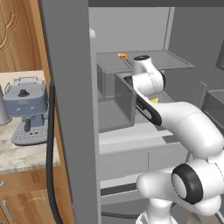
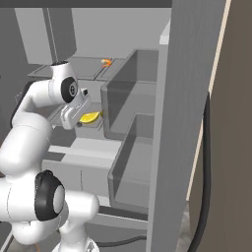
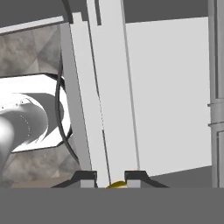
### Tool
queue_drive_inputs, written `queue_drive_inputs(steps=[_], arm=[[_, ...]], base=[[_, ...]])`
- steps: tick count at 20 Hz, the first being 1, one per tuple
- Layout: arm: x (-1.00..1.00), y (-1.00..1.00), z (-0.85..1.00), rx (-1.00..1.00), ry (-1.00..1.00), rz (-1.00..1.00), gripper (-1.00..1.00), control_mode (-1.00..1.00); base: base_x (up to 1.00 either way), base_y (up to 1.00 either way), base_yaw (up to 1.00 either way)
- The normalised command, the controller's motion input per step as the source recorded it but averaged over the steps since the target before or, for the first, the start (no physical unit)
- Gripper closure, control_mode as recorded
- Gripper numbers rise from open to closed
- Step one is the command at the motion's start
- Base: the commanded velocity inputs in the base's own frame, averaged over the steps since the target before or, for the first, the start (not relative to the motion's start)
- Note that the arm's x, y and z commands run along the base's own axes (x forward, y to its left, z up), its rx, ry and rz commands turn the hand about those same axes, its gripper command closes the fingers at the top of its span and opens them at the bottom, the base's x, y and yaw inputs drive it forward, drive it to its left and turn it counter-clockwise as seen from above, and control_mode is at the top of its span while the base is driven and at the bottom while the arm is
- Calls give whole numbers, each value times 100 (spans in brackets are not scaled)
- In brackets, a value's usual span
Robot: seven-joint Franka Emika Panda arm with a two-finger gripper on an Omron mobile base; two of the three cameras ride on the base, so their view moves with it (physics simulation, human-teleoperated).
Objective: Transport the fish and lemon wedge to the fridge. Place the fish on the rack containing meat and place the lemon wedge on the rack containing the vegetable, ensuring meats and vegetables are on different racks.
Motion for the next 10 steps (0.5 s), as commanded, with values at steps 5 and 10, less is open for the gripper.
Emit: queue_drive_inputs(steps=[5, 10], arm=[[2, -5, -41, 5, -17, 0, 100, -100], [36, -1, -12, 0, -34, 0, 100, -100]], base=[[0, 0, 0], [0, 0, 0]])
